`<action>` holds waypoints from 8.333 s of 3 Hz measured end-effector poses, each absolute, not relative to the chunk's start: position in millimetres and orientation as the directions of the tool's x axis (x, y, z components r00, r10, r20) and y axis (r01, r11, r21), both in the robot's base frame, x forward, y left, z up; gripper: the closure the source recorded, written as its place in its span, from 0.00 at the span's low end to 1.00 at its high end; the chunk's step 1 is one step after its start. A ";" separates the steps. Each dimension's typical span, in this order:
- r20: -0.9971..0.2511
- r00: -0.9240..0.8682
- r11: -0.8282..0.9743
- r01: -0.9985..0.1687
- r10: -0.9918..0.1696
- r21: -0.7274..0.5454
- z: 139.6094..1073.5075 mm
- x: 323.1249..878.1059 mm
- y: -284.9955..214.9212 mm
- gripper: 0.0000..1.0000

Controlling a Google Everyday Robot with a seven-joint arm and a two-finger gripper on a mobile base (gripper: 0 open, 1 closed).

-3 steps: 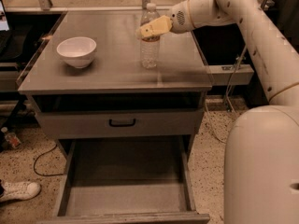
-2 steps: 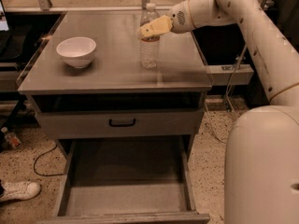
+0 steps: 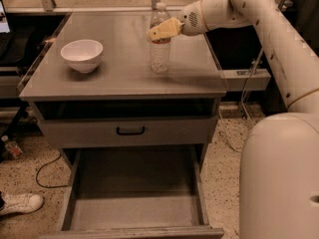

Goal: Place water bottle into middle drawer

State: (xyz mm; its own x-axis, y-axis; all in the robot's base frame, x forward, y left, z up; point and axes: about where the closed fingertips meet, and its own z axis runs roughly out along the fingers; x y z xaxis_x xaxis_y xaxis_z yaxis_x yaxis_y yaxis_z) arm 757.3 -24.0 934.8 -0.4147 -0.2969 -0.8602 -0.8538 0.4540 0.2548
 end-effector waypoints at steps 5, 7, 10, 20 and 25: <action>-0.858 -0.439 0.527 -0.812 -0.268 0.251 942.8 717.3 -53.6 1.00; -0.836 -0.494 0.590 -0.758 -0.241 0.278 934.5 640.6 -95.2 1.00; -0.835 -0.501 0.647 -0.718 -0.226 0.256 951.0 580.4 -114.1 1.00; -0.636 -0.767 0.700 -0.408 0.085 0.586 666.1 439.8 -22.7 1.00; -0.695 -0.692 0.736 -0.365 0.196 0.570 587.9 481.0 28.3 1.00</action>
Offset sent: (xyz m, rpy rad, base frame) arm 0.0000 0.0000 0.0000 0.0000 0.0000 0.0000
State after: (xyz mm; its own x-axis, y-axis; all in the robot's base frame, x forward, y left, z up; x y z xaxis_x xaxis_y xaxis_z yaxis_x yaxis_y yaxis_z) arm 481.0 28.3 587.9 -0.6916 0.1958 -0.6953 -0.3650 0.7359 0.5703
